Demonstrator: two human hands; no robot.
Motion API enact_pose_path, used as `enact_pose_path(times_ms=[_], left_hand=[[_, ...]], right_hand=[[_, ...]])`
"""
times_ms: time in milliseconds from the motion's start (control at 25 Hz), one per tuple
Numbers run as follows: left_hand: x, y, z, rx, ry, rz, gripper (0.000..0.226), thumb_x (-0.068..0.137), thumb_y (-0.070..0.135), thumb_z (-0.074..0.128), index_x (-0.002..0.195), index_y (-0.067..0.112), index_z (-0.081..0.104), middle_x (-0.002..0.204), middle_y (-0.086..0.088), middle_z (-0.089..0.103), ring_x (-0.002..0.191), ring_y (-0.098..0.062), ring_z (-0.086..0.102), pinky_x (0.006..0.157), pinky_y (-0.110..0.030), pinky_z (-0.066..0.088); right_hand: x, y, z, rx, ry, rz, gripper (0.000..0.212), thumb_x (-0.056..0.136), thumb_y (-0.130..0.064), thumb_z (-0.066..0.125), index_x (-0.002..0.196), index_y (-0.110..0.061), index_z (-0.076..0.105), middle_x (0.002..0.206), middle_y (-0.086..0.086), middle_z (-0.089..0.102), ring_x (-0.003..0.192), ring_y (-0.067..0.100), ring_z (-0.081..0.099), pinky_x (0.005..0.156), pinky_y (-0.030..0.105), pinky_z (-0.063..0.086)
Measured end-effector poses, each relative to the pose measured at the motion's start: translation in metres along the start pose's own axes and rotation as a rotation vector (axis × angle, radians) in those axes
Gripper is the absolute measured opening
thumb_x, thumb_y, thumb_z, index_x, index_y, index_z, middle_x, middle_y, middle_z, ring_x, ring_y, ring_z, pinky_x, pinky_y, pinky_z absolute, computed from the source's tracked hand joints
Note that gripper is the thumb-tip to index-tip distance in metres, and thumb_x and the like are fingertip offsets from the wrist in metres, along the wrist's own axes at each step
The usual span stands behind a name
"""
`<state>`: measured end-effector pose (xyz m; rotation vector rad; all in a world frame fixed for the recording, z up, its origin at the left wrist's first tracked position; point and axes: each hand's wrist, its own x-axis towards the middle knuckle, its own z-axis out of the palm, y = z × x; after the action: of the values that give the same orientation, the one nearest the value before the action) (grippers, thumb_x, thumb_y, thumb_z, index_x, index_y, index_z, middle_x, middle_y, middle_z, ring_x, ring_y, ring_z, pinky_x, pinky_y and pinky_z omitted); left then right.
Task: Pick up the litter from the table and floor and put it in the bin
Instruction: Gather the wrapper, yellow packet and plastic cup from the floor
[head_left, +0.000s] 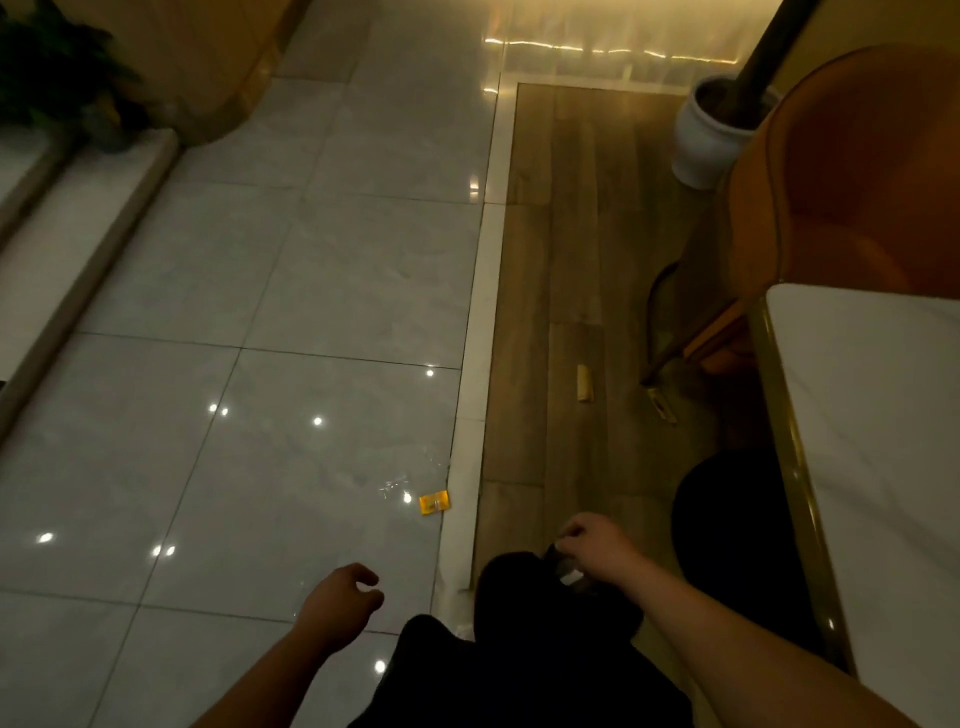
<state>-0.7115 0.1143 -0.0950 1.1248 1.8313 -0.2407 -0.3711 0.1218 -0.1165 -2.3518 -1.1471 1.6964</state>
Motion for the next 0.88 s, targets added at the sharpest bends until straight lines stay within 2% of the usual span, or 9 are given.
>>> enact_pose_path(times_ms=[160, 320, 480, 600, 680, 760, 880], left_hand=[[0.027, 0.041, -0.011, 0.021, -0.06, 0.003, 0.029, 0.081, 0.024, 0.068, 0.109, 0.017, 0.067, 0.074, -0.001, 0.068, 0.068, -0.017, 0.069, 0.058, -0.024, 0.046], [0.072, 0.113, -0.042, 0.05, -0.03, 0.058, 0.026, 0.083, 0.023, 0.066, 0.109, 0.02, 0.065, 0.072, 0.001, 0.068, 0.068, -0.013, 0.066, 0.061, -0.023, 0.044], [0.145, 0.223, -0.084, 0.112, -0.033, 0.047, 0.03, 0.083, 0.025, 0.067, 0.112, 0.017, 0.067, 0.08, -0.002, 0.07, 0.078, -0.019, 0.07, 0.064, -0.026, 0.046], [0.18, 0.318, -0.109, 0.158, -0.059, 0.102, 0.033, 0.083, 0.025, 0.068, 0.115, 0.016, 0.066, 0.086, -0.003, 0.069, 0.082, -0.022, 0.07, 0.066, -0.027, 0.047], [0.202, 0.391, -0.122, 0.212, -0.046, 0.188, 0.033, 0.086, 0.025, 0.065, 0.118, 0.017, 0.064, 0.095, -0.004, 0.07, 0.082, -0.018, 0.065, 0.074, -0.026, 0.046], [0.217, 0.456, -0.131, 0.266, -0.069, 0.255, 0.032, 0.088, 0.024, 0.063, 0.121, 0.02, 0.063, 0.106, -0.006, 0.071, 0.085, -0.015, 0.062, 0.079, -0.025, 0.045], [0.246, 0.536, -0.142, 0.329, -0.107, 0.339, 0.033, 0.088, 0.024, 0.063, 0.12, 0.021, 0.064, 0.105, -0.003, 0.072, 0.09, -0.015, 0.066, 0.085, -0.026, 0.05]], right_hand=[[0.024, -0.001, -0.024, -0.005, 0.025, 0.041, 0.005, 0.084, -0.023, 0.063, 0.081, -0.02, 0.062, 0.08, 0.0, 0.066, 0.073, 0.015, 0.062, 0.062, 0.026, 0.047], [0.073, 0.016, -0.056, 0.029, -0.004, 0.201, 0.018, 0.089, -0.018, 0.06, 0.072, -0.017, 0.059, 0.078, 0.003, 0.06, 0.075, 0.017, 0.057, 0.07, 0.028, 0.043], [0.142, -0.001, -0.116, 0.069, 0.002, 0.279, 0.02, 0.086, -0.018, 0.064, 0.068, -0.02, 0.057, 0.07, 0.001, 0.057, 0.061, 0.011, 0.051, 0.056, 0.024, 0.04], [0.188, -0.043, -0.173, 0.136, 0.022, 0.287, 0.017, 0.085, -0.02, 0.063, 0.07, -0.019, 0.058, 0.069, 0.003, 0.058, 0.056, 0.015, 0.051, 0.05, 0.024, 0.037], [0.229, -0.077, -0.216, 0.203, 0.046, 0.243, 0.012, 0.087, -0.02, 0.063, 0.077, -0.021, 0.057, 0.078, 0.005, 0.063, 0.064, 0.018, 0.056, 0.058, 0.027, 0.046], [0.251, -0.116, -0.252, 0.246, 0.079, 0.197, 0.005, 0.088, -0.021, 0.062, 0.083, -0.023, 0.06, 0.089, 0.007, 0.065, 0.08, 0.023, 0.06, 0.074, 0.035, 0.051], [0.271, -0.154, -0.282, 0.41, 0.1, 0.178, 0.005, 0.09, -0.019, 0.061, 0.086, -0.023, 0.06, 0.094, 0.007, 0.066, 0.093, 0.026, 0.064, 0.08, 0.036, 0.051]])
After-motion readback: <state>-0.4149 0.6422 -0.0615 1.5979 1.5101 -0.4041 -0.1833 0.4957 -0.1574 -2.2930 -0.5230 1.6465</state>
